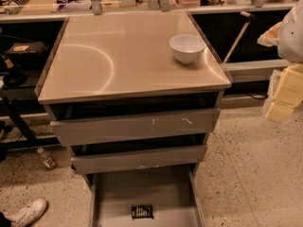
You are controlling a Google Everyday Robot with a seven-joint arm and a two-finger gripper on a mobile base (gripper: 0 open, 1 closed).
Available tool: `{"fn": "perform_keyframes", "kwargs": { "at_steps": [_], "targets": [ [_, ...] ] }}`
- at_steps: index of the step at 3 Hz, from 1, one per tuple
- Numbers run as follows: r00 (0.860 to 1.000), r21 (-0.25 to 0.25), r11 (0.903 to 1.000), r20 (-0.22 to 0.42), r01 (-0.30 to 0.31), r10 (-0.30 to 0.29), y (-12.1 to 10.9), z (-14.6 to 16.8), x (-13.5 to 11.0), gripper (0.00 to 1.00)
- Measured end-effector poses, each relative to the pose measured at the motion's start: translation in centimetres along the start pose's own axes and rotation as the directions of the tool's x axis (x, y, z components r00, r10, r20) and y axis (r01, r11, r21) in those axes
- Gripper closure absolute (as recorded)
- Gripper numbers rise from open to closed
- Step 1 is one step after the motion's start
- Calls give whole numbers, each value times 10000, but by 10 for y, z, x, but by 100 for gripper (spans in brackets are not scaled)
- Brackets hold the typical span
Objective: Pick rxbar chocolate from bottom drawer and place on counter
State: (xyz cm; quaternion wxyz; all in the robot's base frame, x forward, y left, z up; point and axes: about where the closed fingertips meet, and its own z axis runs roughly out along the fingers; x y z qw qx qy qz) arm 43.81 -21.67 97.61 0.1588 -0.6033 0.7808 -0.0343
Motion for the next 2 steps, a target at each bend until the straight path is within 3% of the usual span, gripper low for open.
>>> {"fn": "perform_keyframes", "kwargs": {
  "at_steps": [1, 2],
  "targets": [
    [10000, 0, 10000, 0, 0, 0, 0, 0, 0, 0],
    [9999, -275, 9996, 160, -58, 63, 14, 32, -1, 0]
  ]
}}
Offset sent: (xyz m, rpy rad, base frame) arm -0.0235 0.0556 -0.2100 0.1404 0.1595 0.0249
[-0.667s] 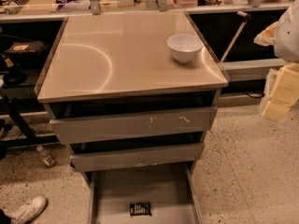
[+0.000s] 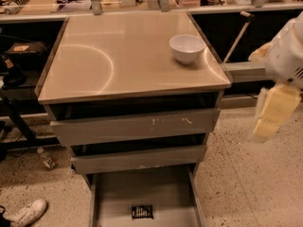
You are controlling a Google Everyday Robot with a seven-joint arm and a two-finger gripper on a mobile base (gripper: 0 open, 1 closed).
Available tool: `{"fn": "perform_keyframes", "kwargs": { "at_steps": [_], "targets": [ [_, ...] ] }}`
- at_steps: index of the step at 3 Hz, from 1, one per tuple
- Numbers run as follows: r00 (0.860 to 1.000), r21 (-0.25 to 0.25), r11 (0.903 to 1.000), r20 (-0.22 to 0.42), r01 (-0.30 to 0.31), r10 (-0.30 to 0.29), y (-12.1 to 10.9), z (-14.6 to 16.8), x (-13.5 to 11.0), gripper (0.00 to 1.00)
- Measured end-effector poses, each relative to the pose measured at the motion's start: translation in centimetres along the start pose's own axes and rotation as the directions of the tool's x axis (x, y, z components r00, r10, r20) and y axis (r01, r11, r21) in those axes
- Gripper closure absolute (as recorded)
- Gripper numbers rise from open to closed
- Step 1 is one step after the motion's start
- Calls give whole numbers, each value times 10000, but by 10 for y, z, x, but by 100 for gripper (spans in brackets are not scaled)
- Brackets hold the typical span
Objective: Pick rxbar chocolate from bottom drawer and place on counter
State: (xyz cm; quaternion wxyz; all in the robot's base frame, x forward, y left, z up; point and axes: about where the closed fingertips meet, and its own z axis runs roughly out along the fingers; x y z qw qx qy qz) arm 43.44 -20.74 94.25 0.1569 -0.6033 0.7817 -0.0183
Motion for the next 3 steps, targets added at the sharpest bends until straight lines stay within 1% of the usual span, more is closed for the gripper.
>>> {"fn": "perform_keyframes", "kwargs": {
  "at_steps": [1, 2, 3],
  "targets": [
    [9991, -527, 9986, 431, 20, 2, 24, 74, -9, 0],
    [9985, -1441, 9896, 538, 21, 58, 52, 151, -14, 0],
    [9988, -1488, 9889, 494, 20, 54, 56, 156, -12, 0]
  ]
}}
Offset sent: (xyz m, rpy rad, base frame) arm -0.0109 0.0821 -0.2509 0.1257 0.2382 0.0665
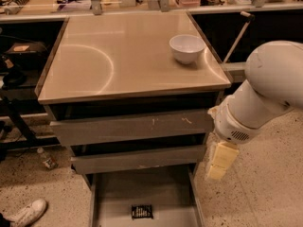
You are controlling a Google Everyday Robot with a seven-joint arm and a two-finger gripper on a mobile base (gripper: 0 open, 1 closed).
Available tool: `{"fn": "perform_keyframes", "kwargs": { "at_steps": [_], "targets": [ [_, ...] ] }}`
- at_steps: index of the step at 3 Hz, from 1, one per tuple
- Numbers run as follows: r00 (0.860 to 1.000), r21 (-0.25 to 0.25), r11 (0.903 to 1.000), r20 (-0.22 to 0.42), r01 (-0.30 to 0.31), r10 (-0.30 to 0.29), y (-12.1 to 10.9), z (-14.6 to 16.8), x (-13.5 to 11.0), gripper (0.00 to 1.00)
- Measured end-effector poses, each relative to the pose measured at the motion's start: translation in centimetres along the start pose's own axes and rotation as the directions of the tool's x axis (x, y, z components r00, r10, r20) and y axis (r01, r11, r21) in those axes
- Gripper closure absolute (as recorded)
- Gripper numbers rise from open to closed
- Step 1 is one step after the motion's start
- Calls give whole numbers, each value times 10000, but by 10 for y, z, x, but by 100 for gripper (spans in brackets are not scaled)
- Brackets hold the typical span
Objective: Pick rxbar chocolate from bottom drawer and place on counter
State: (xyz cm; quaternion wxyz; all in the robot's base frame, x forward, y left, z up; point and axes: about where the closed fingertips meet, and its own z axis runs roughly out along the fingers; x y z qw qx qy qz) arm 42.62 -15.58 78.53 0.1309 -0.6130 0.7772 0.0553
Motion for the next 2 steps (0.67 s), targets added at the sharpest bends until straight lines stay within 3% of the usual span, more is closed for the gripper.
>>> {"fn": "perform_keyframes", "kwargs": {
  "at_steps": [1, 2],
  "targets": [
    [10000, 0, 10000, 1, 0, 0, 0, 0, 0, 0],
    [10000, -524, 9986, -57, 70, -73, 19, 45, -2, 0]
  ]
}}
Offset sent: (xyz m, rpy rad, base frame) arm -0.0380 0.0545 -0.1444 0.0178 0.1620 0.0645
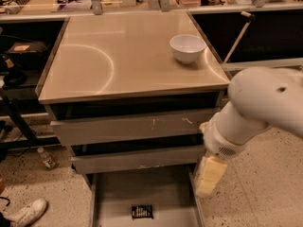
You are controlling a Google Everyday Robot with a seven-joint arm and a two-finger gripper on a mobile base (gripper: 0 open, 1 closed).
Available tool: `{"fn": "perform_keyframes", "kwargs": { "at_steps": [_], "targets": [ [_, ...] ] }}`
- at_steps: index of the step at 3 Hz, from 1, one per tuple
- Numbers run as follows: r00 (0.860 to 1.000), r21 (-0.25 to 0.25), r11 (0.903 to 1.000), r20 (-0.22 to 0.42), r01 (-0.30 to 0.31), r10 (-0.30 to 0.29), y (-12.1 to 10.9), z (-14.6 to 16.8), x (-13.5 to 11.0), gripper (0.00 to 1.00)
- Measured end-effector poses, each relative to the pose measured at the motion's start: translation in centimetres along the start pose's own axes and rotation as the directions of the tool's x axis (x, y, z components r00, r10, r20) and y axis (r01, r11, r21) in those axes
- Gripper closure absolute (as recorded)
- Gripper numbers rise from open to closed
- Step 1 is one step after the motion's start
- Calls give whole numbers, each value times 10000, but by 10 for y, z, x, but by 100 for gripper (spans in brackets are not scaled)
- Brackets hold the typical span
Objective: Pick rxbar chocolate from bottom drawer and place on counter
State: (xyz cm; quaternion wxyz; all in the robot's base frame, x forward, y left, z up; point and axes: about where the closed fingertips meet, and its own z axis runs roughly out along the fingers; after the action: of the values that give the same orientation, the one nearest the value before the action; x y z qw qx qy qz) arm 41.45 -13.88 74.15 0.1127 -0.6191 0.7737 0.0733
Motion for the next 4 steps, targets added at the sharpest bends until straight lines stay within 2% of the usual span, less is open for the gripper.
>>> {"fn": "perform_keyframes", "kwargs": {
  "at_steps": [2, 3, 4],
  "targets": [
    [9997, -1101, 9938, -171, 177, -197, 25, 151, -1, 0],
    [9997, -1101, 9938, -171, 177, -197, 25, 151, -1, 0],
    [9999, -1061, 9943, -114, -94, 82, 22, 163, 5, 0]
  ]
}}
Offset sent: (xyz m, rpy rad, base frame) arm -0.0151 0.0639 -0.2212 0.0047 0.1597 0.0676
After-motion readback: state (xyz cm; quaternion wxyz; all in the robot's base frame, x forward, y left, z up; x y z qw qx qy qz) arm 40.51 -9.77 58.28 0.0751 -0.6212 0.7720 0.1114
